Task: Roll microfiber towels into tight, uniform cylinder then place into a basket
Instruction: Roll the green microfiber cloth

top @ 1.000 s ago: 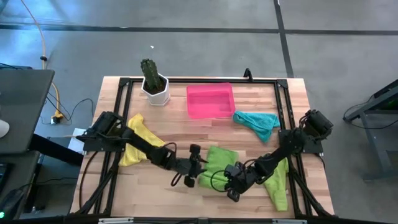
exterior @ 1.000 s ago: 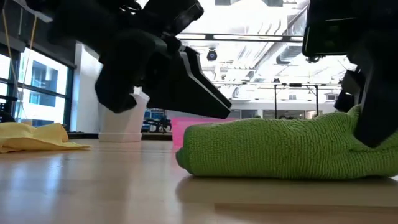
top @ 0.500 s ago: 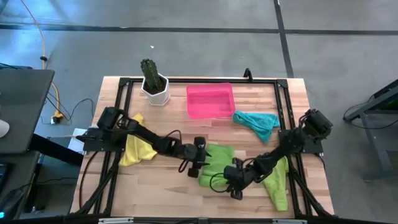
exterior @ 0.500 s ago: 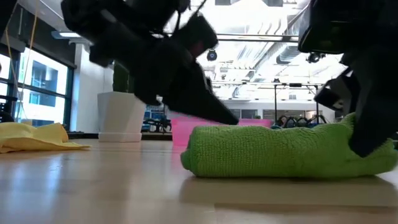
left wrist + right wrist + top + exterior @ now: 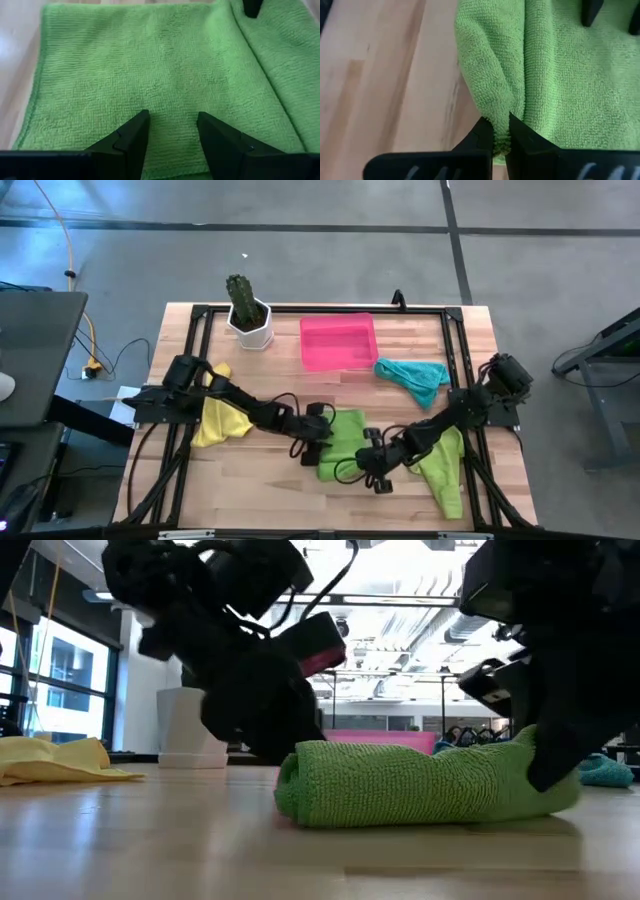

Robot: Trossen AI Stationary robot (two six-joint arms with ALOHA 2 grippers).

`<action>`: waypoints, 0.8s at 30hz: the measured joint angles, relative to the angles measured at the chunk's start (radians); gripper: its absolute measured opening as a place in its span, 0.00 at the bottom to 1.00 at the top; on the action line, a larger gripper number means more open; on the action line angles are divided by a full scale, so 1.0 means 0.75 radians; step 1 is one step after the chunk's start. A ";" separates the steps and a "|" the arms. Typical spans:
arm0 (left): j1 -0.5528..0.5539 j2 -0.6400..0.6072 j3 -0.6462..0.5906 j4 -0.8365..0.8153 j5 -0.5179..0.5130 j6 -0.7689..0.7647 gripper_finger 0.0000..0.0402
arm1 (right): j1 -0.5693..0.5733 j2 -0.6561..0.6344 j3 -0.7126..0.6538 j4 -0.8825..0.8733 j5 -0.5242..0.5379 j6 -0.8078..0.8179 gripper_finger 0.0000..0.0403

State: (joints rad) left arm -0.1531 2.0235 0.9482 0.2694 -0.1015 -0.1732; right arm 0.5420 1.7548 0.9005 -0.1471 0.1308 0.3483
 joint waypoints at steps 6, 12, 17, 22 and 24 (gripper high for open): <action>-0.096 -0.005 -0.002 -0.030 -0.128 -0.275 0.37 | -0.052 0.000 0.001 -0.005 -0.033 -0.389 0.00; -0.204 0.002 -0.008 -0.002 -0.272 -0.448 0.30 | -0.129 -0.001 0.002 -0.040 -0.179 -0.255 0.00; -0.245 0.004 -0.009 -0.003 -0.417 -0.473 0.28 | -0.115 -0.001 0.002 -0.035 -0.318 -0.088 0.00; -0.239 0.005 -0.010 -0.016 -0.487 -0.392 0.28 | -0.084 -0.001 0.002 -0.009 -0.383 -0.018 0.00; -0.235 0.005 -0.010 -0.023 -0.518 -0.364 0.28 | -0.084 -0.001 0.002 -0.009 -0.386 -0.033 0.00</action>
State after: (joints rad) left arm -0.3290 2.0274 0.9405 0.2523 -0.4897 -0.4461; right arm 0.4793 1.7542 0.9016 -0.1537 -0.1590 0.3237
